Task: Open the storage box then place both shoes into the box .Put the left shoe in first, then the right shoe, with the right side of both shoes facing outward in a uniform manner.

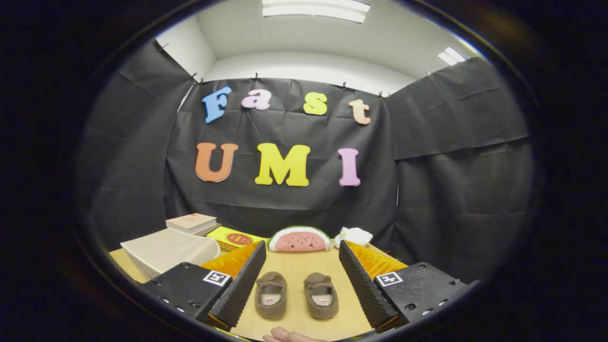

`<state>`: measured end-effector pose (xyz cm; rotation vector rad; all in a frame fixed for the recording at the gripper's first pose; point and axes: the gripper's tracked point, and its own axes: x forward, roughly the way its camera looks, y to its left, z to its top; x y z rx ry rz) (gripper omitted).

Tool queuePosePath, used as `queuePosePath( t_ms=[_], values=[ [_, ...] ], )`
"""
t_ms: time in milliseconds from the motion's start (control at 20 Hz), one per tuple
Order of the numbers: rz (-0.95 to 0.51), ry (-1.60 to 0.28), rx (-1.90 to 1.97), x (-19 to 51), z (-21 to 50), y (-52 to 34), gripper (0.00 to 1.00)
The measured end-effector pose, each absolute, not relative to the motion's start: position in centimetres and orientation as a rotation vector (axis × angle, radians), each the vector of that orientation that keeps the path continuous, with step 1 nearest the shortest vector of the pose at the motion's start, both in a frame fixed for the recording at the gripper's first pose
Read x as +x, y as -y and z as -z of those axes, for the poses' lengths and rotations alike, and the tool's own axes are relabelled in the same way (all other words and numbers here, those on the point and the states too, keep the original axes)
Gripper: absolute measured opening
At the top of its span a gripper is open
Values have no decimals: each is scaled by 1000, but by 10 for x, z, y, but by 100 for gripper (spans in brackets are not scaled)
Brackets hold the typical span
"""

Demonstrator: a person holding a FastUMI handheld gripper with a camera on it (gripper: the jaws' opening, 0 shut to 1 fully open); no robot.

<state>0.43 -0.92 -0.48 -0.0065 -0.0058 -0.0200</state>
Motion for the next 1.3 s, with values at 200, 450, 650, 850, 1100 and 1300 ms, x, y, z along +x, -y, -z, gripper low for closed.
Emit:
queuePosePath(
  t_ms=[200,450,650,850,1100,1300],
  values=[
    [19,-4,-5,6,12,9,95],
    [-72,-10,8,23,16,-12,95],
    [-185,-44,67,45,16,-43,95],
    [-372,-199,148,71,41,-96,95],
    [-555,-413,253,97,88,-154,96],
    [-688,-448,364,112,101,-190,95]
  ],
)
